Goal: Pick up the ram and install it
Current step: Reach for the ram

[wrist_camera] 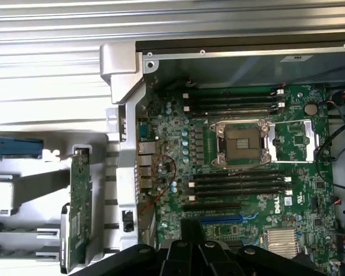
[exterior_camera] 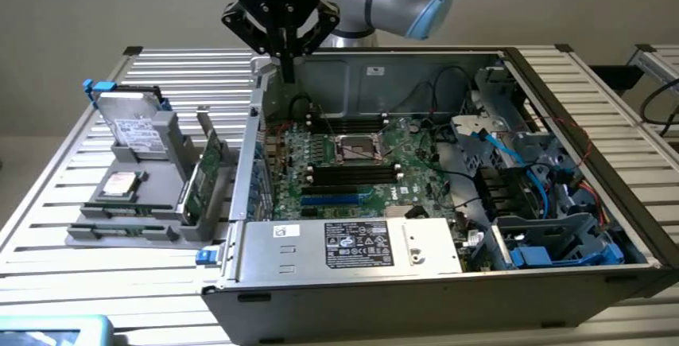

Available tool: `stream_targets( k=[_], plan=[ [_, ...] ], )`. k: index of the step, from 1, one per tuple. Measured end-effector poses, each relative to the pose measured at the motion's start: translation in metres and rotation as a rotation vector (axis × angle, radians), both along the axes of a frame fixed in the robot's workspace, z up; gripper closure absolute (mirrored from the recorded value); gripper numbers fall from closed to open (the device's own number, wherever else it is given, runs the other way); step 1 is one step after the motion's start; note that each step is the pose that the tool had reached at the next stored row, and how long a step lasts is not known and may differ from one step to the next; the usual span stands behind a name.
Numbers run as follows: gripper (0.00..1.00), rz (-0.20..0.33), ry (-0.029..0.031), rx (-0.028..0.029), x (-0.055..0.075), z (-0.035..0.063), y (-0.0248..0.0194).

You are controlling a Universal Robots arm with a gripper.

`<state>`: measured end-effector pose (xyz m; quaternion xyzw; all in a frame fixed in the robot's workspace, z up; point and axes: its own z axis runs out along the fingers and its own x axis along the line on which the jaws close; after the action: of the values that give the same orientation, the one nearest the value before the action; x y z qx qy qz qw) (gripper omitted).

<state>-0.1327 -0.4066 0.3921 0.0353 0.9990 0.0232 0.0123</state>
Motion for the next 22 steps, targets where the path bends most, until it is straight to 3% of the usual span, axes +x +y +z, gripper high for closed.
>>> stream_targets(
  k=[7,22],
  plan=[
    [0.89,0.000,0.0000,0.0000,-0.029,-0.0019,-0.0063],
    [0.89,0.000,0.0000,0.0000,-0.075,-0.0119,-0.0309]
  ],
)
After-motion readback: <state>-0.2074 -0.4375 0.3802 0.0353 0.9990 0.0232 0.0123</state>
